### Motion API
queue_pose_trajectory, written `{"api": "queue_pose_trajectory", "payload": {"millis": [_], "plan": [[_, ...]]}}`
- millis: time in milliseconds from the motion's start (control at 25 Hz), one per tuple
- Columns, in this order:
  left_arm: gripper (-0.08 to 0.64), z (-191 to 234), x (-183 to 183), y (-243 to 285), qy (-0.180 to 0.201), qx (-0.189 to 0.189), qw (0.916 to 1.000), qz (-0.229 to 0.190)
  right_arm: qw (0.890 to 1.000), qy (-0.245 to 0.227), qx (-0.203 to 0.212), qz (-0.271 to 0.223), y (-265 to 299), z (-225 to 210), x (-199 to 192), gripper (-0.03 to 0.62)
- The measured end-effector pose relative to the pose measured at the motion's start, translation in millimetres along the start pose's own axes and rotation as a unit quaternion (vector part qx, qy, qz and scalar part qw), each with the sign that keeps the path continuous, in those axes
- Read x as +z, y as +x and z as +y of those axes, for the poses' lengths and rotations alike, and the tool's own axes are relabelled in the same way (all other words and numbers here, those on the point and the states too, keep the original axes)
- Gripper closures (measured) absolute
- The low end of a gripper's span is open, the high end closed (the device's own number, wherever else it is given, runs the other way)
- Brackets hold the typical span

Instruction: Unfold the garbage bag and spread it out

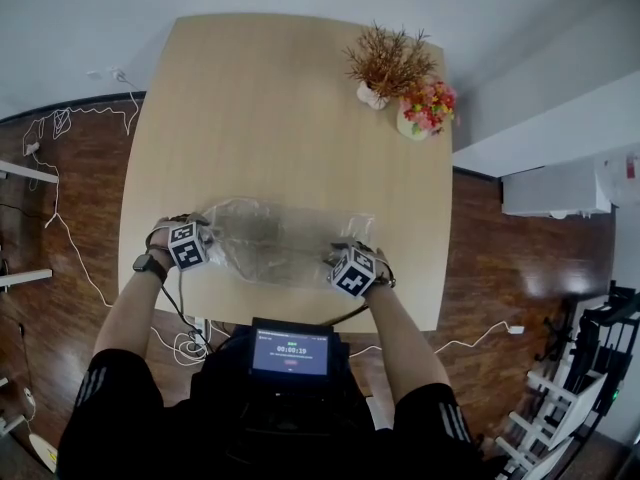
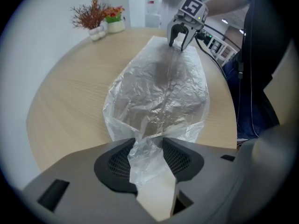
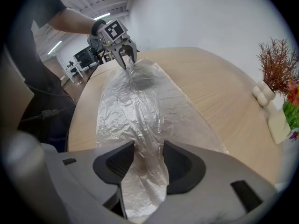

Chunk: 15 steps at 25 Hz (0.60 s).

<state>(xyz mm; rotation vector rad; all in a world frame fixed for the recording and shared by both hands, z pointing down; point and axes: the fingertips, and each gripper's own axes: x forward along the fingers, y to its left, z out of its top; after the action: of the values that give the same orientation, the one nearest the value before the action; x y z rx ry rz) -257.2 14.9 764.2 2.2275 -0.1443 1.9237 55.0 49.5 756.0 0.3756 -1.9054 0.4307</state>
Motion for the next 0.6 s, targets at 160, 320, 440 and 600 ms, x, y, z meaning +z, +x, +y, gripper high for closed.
{"api": "queue_pose_trajectory", "payload": {"millis": [160,320,440,600], "plan": [[0.36,0.2,0.6,-0.6,-0.005,-0.005,1.0,-0.004,1.0,0.003,-0.001,-0.001,-0.9,-2.9,1.3,0.364],[0.341,5.1,8.0,-1.4,-0.002,-0.011,0.9999,-0.007,1.0,0.009,-0.011,-0.001,-2.2,-18.4,0.3,0.362],[0.32,13.3,18.0,-0.6,0.002,-0.016,0.9998,-0.006,1.0,0.018,-0.012,0.002,-4.3,-32.1,-0.5,0.354],[0.297,24.9,36.8,2.8,0.014,-0.024,0.9996,-0.002,1.0,0.025,-0.008,0.006,-9.4,-47.3,-6.8,0.344]]}}
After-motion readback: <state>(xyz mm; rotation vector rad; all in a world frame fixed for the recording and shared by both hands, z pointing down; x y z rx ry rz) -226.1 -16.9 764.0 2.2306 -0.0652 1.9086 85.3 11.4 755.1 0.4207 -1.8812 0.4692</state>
